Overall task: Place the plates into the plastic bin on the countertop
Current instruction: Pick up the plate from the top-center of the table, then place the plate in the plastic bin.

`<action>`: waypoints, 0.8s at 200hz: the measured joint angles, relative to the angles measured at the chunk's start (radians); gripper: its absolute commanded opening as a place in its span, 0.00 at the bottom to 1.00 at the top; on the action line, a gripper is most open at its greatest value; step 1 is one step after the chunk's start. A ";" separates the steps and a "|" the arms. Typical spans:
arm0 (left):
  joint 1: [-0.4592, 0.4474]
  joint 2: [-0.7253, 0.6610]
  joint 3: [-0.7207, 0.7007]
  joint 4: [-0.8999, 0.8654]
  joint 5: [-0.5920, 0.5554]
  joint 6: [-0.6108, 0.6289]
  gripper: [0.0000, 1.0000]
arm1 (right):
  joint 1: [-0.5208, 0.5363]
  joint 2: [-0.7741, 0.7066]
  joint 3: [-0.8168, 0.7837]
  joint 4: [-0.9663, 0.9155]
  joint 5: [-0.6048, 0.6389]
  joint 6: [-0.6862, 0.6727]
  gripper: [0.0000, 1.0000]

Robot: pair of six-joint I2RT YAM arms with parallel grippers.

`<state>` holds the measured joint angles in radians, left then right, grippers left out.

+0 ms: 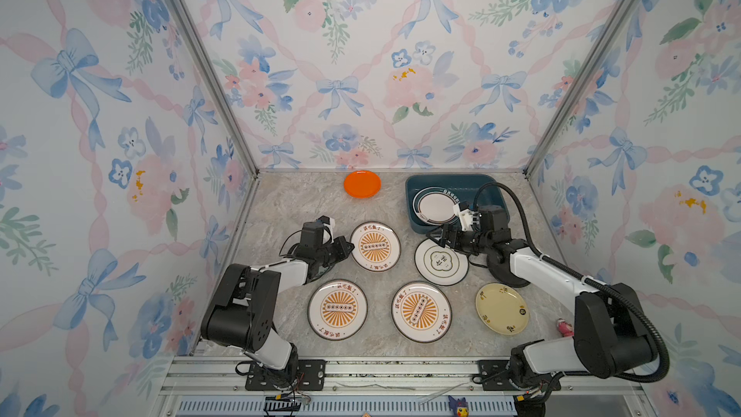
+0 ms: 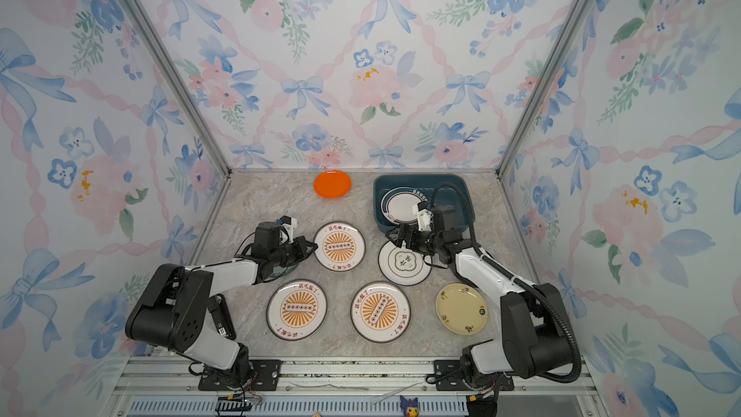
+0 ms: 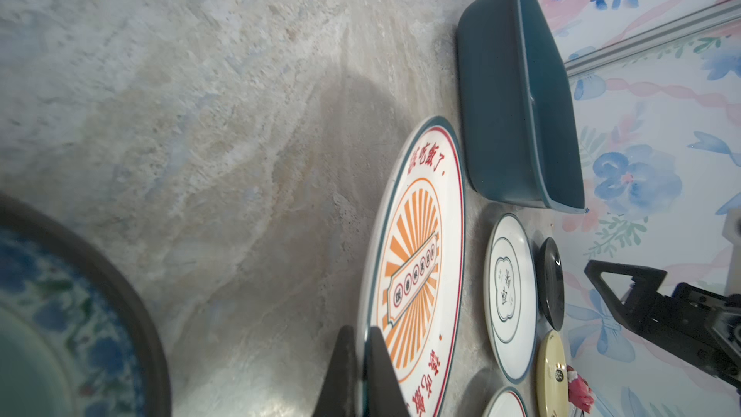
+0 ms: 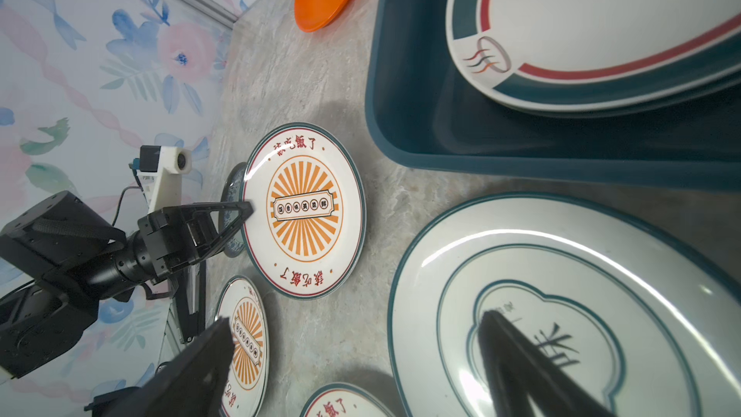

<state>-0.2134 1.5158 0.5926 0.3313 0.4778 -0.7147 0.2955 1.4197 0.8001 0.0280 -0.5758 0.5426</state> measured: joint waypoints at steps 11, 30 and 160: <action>0.000 -0.040 -0.003 -0.016 0.012 0.000 0.00 | 0.014 0.000 -0.006 0.023 -0.014 0.002 0.94; 0.000 -0.110 -0.002 -0.041 0.034 0.000 0.00 | 0.030 0.004 -0.018 0.066 -0.031 0.013 0.94; -0.049 -0.246 0.012 -0.163 0.083 0.015 0.00 | 0.138 0.145 -0.011 0.246 -0.111 0.101 0.84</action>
<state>-0.2623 1.2701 0.6044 0.1680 0.5606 -0.6998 0.4339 1.5646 0.7891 0.2737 -0.6872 0.6441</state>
